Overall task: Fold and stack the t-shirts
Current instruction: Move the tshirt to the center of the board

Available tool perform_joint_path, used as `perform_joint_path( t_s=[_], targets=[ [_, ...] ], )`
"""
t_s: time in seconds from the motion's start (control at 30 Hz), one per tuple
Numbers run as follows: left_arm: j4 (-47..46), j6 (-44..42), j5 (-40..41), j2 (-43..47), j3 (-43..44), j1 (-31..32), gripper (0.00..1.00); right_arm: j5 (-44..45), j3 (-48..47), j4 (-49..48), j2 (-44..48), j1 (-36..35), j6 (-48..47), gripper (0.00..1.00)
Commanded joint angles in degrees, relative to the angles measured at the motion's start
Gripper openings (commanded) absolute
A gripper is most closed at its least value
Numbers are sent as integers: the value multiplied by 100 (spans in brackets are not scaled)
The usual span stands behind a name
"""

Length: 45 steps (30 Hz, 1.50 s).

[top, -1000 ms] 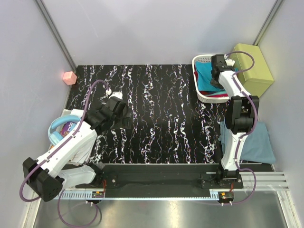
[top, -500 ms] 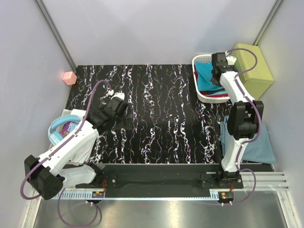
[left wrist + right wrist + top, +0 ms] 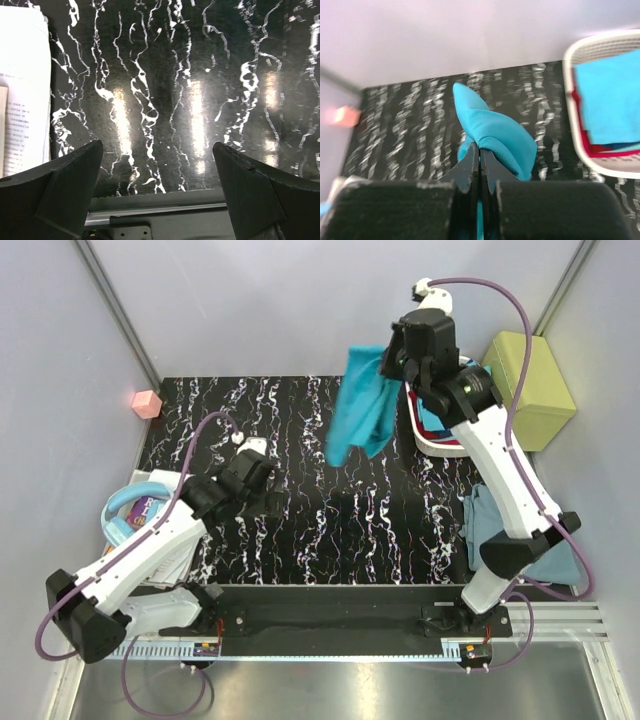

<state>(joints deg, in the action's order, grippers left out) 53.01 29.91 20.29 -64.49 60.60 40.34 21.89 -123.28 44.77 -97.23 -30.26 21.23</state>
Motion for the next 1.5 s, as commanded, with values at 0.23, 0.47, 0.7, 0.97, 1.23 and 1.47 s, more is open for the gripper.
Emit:
perform_joint_path(
  t_s=[0.23, 0.47, 0.7, 0.97, 1.23, 1.47],
  targets=[
    [-28, 384, 414, 587, 5, 62, 99, -457, 1033, 190, 327, -859, 399, 0],
    [-2, 507, 467, 508, -4, 62, 99, -581, 2413, -171, 354, -929, 575, 0],
    [-63, 586, 554, 183, 40, 80, 99, -326, 2556, -162, 73, -929, 285, 0],
    [-783, 463, 326, -327, -39, 211, 99, 332, 1449, 321, -683, -911, 30, 67],
    [-1609, 165, -157, -1083, 118, 474, 99, 1045, 1377, 453, -280, -920, -5, 76],
    [-2216, -196, -640, -1697, 224, 1371, 97, 922, 2474, 576, 617, -920, 503, 76]
  ],
)
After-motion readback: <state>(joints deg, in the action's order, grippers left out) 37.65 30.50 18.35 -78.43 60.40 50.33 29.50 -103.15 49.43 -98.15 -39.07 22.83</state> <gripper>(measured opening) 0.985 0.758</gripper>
